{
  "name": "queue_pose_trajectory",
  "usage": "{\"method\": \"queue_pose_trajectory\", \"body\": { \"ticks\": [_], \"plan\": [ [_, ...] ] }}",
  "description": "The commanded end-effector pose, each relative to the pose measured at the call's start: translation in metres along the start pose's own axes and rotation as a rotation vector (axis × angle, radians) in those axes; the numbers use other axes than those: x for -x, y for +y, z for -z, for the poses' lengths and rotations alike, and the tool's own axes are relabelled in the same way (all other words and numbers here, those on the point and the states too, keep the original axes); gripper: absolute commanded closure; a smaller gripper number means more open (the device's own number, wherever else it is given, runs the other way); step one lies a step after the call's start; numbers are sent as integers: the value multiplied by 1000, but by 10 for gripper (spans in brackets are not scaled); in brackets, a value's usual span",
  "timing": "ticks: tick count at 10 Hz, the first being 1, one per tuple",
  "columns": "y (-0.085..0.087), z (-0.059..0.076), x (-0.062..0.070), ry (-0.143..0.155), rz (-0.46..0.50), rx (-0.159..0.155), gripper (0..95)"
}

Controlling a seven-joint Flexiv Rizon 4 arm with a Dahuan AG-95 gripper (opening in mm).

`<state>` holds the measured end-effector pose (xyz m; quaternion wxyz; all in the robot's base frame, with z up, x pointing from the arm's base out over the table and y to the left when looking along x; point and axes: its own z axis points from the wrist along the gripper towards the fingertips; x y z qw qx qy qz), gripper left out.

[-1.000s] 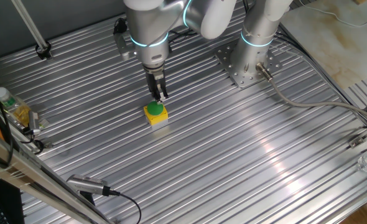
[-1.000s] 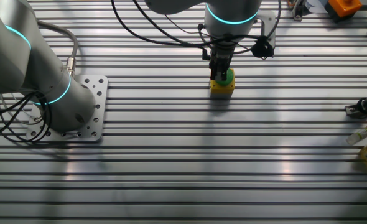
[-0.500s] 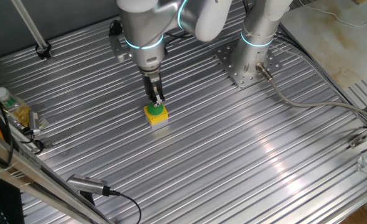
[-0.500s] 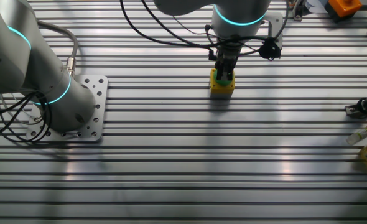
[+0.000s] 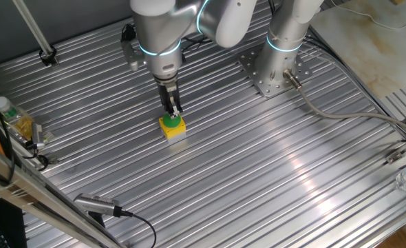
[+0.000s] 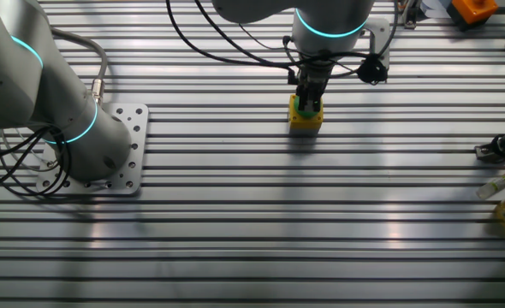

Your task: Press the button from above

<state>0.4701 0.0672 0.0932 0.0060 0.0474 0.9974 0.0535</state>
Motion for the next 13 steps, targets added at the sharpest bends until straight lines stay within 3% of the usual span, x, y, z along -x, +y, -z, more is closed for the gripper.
{"method": "queue_pose_trajectory", "body": {
  "ticks": [1,6,13],
  "plan": [
    [0,-1,0,1,-2,0,950],
    [-2,-11,0,-4,3,2,950],
    [4,11,-1,2,5,5,950]
  ]
}}
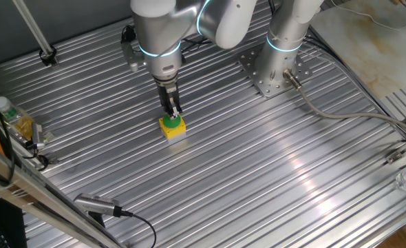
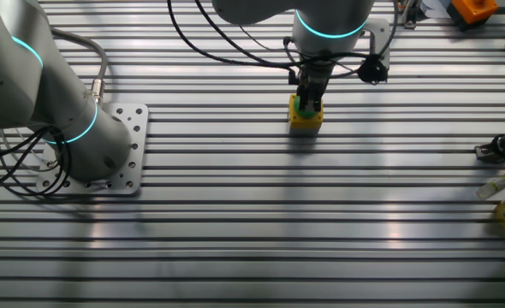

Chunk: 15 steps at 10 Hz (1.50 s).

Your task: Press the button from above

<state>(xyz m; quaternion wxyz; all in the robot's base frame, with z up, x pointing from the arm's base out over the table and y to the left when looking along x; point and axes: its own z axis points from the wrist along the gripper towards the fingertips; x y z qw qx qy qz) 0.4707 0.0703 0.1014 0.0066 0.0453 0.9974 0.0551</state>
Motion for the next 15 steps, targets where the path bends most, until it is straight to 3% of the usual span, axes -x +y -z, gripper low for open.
{"method": "queue_pose_trajectory", "body": {
  "ticks": [1,8,10,15],
  "plan": [
    [1,7,-2,2,9,3,950],
    [1,21,-7,30,19,5,950],
    [1,25,-8,50,17,5,950],
    [-1,30,-12,144,16,-11,950]
  ]
}}
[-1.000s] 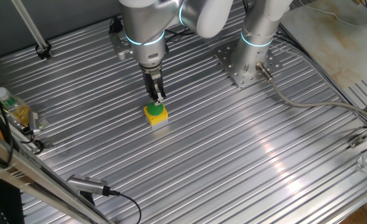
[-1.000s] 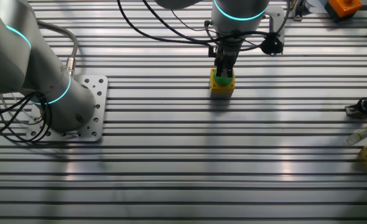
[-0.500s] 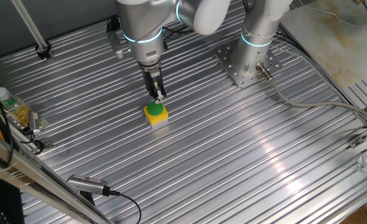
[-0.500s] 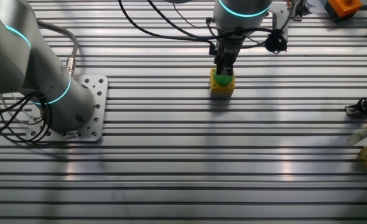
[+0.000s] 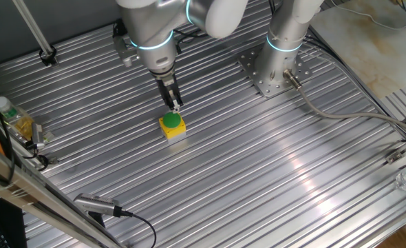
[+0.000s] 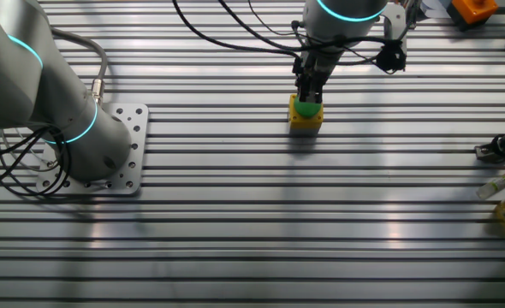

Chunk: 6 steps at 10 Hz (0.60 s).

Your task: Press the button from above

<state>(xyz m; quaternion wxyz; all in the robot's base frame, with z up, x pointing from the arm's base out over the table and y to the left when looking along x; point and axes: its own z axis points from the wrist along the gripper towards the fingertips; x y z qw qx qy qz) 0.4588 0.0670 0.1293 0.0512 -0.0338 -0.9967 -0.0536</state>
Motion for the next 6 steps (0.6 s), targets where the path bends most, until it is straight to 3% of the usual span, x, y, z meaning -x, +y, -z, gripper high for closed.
{"method": "queue_pose_trajectory", "body": {
  "ticks": [1,3,5,6],
  "plan": [
    [-1,1,-1,47,5,-7,950],
    [-1,2,-2,24,28,-13,950],
    [-1,5,-3,-20,22,-2,950],
    [0,6,-3,-7,13,-7,950]
  ]
}}
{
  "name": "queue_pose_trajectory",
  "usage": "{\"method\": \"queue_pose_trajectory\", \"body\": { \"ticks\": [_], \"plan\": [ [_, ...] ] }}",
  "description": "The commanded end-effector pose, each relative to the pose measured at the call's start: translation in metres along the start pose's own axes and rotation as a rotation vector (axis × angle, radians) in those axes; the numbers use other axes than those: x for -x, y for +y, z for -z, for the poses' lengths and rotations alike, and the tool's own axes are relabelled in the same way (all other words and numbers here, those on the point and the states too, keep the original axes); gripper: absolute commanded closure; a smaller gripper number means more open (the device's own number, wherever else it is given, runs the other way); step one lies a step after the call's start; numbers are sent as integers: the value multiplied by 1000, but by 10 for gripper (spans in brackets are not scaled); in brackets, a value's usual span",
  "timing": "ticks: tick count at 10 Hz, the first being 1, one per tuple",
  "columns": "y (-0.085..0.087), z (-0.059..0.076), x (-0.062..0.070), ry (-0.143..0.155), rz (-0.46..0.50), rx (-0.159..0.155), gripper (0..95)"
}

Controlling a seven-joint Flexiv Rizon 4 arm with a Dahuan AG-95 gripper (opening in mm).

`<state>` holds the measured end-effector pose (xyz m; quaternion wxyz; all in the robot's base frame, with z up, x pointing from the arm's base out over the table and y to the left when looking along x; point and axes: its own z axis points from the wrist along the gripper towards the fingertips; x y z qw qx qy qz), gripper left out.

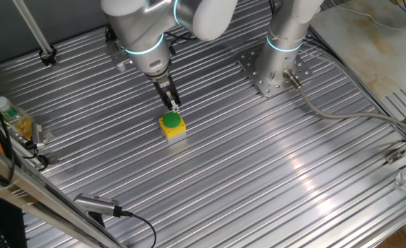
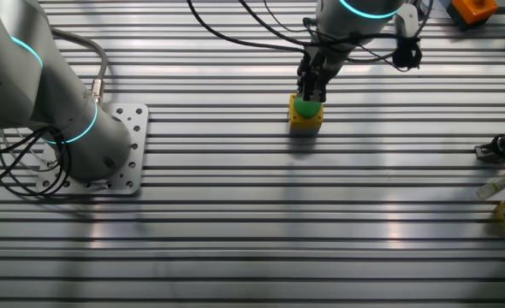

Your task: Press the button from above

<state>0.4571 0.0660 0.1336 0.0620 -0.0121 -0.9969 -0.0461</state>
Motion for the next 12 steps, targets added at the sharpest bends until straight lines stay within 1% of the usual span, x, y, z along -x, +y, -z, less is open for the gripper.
{"method": "queue_pose_trajectory", "body": {
  "ticks": [1,3,5,9,12],
  "plan": [
    [0,2,-1,-28,-28,6,950],
    [0,2,-1,-47,-25,5,950],
    [1,6,-3,-57,-12,3,950],
    [2,10,-5,-65,41,-6,950],
    [2,10,-6,-65,42,-4,950]
  ]
}}
